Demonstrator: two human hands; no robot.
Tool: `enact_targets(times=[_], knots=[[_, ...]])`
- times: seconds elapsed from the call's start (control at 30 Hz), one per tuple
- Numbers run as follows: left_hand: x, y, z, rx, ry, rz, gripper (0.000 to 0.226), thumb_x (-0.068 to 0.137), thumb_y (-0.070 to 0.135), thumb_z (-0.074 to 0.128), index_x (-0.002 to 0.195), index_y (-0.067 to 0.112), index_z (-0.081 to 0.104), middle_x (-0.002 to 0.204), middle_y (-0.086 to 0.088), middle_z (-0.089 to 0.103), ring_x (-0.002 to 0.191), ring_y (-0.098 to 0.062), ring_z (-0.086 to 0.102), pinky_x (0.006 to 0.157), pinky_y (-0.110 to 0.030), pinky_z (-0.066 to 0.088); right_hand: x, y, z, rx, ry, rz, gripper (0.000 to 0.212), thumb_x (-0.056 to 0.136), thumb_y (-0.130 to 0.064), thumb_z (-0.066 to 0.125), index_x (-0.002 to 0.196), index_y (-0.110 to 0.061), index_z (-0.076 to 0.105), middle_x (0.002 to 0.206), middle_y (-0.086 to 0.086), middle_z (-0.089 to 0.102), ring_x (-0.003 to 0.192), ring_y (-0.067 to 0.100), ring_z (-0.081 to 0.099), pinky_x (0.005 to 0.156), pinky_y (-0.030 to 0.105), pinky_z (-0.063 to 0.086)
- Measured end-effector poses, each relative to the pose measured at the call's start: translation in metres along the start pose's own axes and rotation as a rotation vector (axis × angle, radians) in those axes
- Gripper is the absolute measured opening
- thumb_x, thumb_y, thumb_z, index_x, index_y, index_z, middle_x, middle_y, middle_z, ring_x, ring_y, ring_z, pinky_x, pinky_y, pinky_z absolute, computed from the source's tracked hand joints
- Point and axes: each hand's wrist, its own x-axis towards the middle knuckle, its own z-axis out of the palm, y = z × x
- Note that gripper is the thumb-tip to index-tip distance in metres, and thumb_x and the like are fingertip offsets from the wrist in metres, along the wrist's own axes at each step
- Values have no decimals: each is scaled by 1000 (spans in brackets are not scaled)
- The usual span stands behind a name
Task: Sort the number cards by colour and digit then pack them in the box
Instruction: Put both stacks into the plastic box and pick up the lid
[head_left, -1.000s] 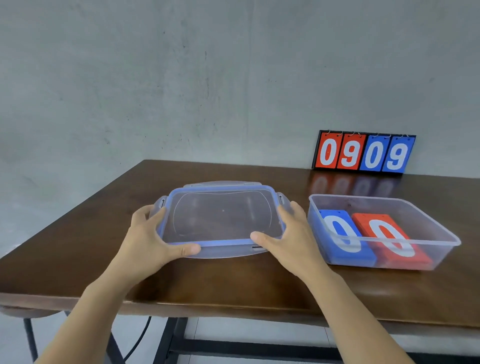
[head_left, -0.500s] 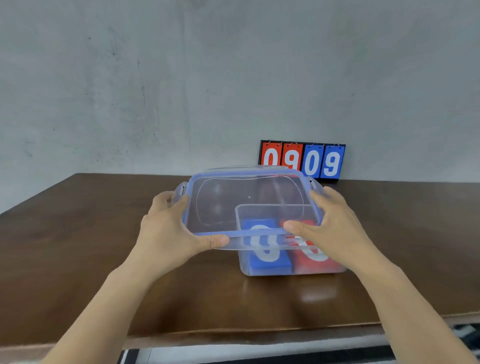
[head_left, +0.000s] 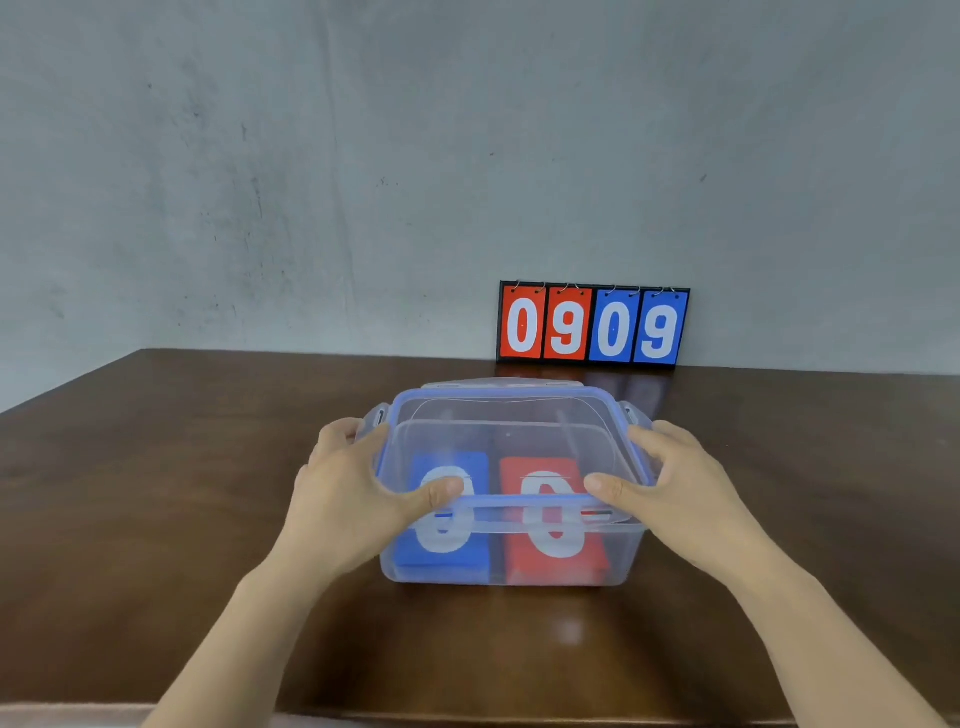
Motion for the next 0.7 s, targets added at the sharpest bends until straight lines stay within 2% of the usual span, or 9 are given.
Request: enact_targets(times=[0.07, 0.13, 0.23, 0.3, 0.37, 0.47, 0.53, 0.6, 0.7], knots=[[-3, -5, 4, -20, 46, -4, 95, 65, 73, 63, 143, 23, 44, 146, 5, 33, 131, -15, 38, 100, -29, 39, 3, 9, 2, 7, 20, -6, 57, 84, -43, 68, 135, -25, 50, 148, -3, 34, 121, 9, 39, 77, 18, 37], [-6, -9, 7, -37, 53, 15, 76, 74, 68, 60, 138, 28, 50, 138, 8, 43, 125, -9, 43, 92, -22, 38, 4, 15, 6, 20, 33, -12, 54, 85, -42, 68, 133, -24, 52, 144, -3, 38, 118, 7, 41, 77, 17, 38], [-6, -13, 11, -172, 108, 19, 20, 86, 50, 64, 104, 43, 61, 98, 27, 62, 95, 14, 54, 75, -6, 40, 6, 28, 13, 78, 40, -32, 52, 85, -43, 68, 131, -26, 53, 121, -12, 49, 99, 2, 50, 72, 13, 40], [-6, -15, 14, -307, 119, -37, 38, 88, 43, 63, 124, 34, 57, 112, 31, 58, 104, 11, 54, 84, -8, 37, 5, 33, 15, 166, 88, 7, 56, 85, -42, 68, 135, -25, 50, 117, -16, 47, 100, 0, 48, 79, 18, 41], [-6, -18, 17, -443, 151, -154, 61, 88, 43, 63, 141, 17, 48, 132, 11, 56, 121, -9, 53, 91, -21, 39, 5, 39, 18, 296, 185, 117, 64, 84, -40, 69, 140, -19, 47, 129, -6, 54, 112, 10, 51, 90, 29, 44], [-3, -24, 17, -635, 205, -258, 38, 89, 37, 65, 121, 16, 66, 112, 7, 70, 107, -12, 63, 80, -22, 46, 10, 43, 22, 553, 313, 302, 54, 84, -33, 72, 131, -12, 57, 122, 1, 63, 104, 14, 57, 90, 31, 43], [-1, -27, 16, -684, 226, -278, 22, 88, 32, 68, 103, 18, 74, 92, 6, 75, 95, -13, 68, 73, -22, 48, 16, 41, 26, 636, 320, 375, 31, 83, -30, 74, 106, -11, 69, 105, 0, 68, 89, 12, 59, 82, 30, 42], [3, -27, 16, -695, 255, -294, 20, 85, 28, 71, 101, 16, 75, 87, 4, 75, 89, -13, 69, 72, -22, 48, 22, 34, 31, 636, 315, 416, 16, 83, -30, 74, 83, -14, 68, 93, -2, 68, 77, 8, 56, 76, 32, 41], [8, -29, 16, -671, 253, -301, 25, 83, 24, 74, 107, 14, 73, 92, 1, 74, 89, -12, 68, 72, -21, 48, 27, 31, 37, 595, 348, 469, 18, 83, -30, 74, 82, -13, 67, 86, -2, 64, 75, 9, 53, 70, 33, 41]])
